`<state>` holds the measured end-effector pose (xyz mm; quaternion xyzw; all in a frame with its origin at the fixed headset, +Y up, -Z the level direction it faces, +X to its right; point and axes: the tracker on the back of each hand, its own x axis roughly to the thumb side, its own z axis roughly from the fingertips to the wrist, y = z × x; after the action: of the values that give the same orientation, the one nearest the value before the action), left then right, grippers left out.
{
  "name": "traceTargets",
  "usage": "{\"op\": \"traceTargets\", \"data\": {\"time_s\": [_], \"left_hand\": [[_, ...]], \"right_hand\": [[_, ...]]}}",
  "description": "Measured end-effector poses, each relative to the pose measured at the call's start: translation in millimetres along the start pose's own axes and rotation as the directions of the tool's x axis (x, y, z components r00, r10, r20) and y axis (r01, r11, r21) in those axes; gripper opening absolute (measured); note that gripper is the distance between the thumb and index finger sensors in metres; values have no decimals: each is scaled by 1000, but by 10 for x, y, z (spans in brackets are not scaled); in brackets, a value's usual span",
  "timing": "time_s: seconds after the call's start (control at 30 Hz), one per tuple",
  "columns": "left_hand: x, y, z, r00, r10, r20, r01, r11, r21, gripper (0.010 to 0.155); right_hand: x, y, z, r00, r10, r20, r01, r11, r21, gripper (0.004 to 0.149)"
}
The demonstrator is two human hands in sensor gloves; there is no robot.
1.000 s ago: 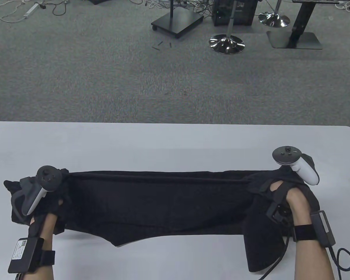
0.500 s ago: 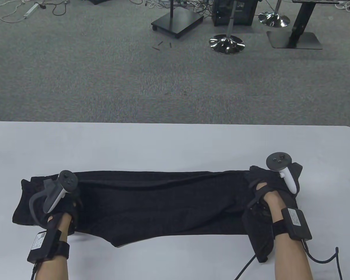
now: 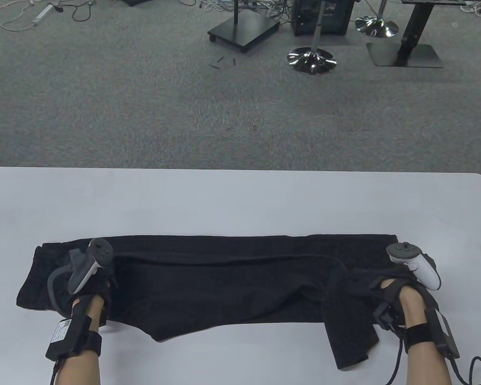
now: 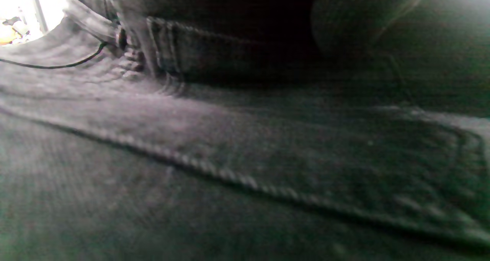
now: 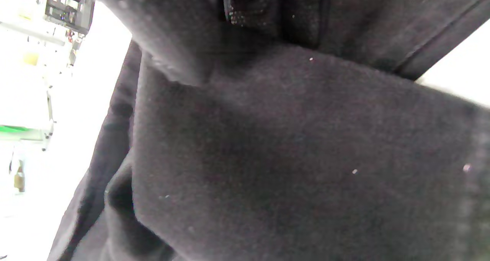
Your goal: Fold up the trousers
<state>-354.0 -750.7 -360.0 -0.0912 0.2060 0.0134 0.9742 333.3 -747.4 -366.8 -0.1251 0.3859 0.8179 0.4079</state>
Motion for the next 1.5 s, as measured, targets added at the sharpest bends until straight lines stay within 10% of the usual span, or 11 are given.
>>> {"op": "traceTargets", "data": {"time_s": [0.33, 0.63, 1.0, 1.5], "left_hand": [[-32, -13, 2, 1000, 21, 6, -21, 1000, 5, 51], [-56, -24, 3, 999, 31, 8, -31, 999, 6, 51], [-61, -27, -1, 1000, 17, 11, -17, 1000, -4, 51], [-7, 17, 6, 999, -47, 8, 48, 996, -70, 52]], "right_hand": [[624, -298, 893, 944, 89, 318, 27, 939, -342, 50], [1034, -430, 1695, 912, 214, 350, -76, 927, -368, 47], [762, -406, 457, 975, 187, 116, -79, 790, -608, 50], [331, 136, -315, 888, 404, -220, -460, 796, -394, 65]]}}
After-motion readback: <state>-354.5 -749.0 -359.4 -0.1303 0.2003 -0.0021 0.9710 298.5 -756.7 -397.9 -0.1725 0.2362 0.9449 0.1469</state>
